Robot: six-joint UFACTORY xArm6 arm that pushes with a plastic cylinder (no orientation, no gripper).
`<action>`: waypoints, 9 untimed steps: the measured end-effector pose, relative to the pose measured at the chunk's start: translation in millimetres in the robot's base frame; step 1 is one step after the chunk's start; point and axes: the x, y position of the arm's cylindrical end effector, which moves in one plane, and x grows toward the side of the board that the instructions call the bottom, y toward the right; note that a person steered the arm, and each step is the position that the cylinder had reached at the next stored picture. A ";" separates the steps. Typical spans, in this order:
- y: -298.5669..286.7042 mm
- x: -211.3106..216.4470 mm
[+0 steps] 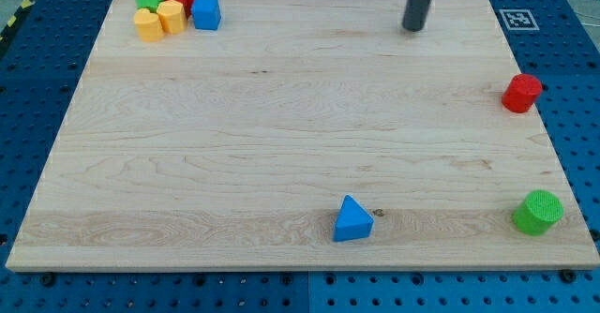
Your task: Place the red circle parallel to the green circle
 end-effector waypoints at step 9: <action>157.5 155.3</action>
